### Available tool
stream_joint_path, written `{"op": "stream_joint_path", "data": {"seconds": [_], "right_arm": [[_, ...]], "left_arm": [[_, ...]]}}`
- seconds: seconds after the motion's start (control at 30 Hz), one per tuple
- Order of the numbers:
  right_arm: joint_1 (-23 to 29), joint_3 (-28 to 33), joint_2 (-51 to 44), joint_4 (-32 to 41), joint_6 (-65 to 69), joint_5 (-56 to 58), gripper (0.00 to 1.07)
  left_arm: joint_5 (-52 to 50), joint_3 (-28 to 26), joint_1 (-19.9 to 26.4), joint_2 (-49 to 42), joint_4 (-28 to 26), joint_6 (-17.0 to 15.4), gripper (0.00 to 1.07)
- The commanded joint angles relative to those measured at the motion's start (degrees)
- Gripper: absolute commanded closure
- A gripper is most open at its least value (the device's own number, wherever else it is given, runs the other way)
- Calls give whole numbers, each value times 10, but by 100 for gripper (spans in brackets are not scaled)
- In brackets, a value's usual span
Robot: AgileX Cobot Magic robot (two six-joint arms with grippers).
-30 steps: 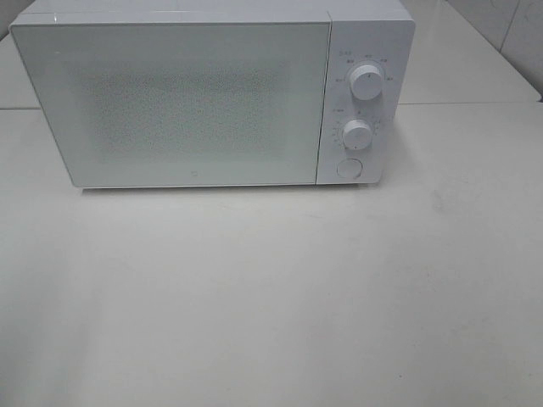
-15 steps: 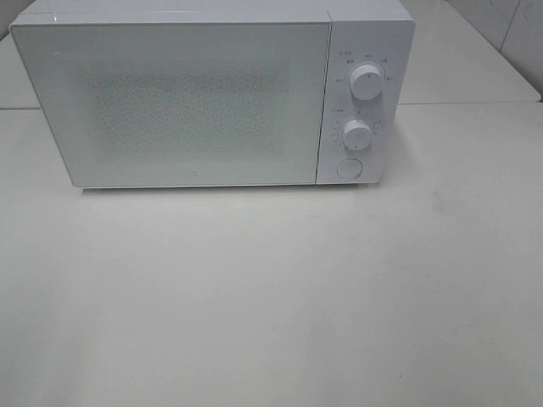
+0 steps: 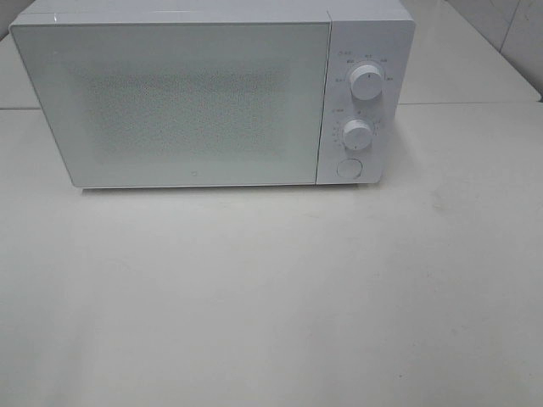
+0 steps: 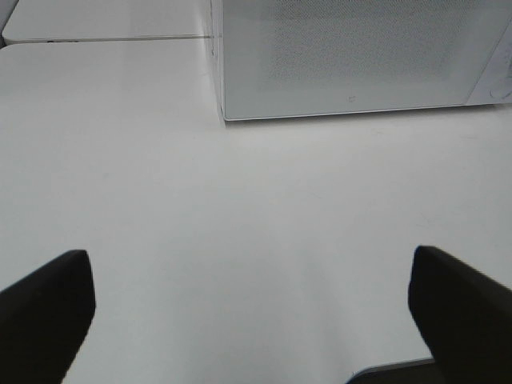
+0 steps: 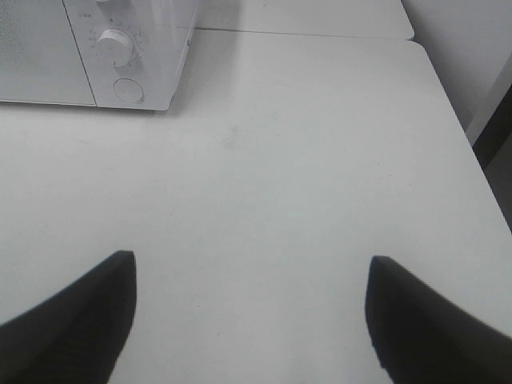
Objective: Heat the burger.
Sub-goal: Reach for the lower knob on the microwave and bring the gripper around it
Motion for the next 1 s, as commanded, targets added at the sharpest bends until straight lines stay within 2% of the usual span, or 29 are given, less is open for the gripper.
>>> {"op": "stream_joint_path", "data": {"seconds": [0.03,0.17,0.33,1.0], "right_arm": [[-2,0,-15,-2,1,-6,31],[-2,0,-15,-2,1,-6,31],[-2,0,-15,-2,1,-6,31],[-1,-9,-7,-2,2,-17,31]], "left_arm": [[-6,2,3,-13,1,1,6],[-6,2,6,-13,1,1,6],[-6,2,39,-13,1,1,6],[-6,2,36,-13,1,1,6]]}}
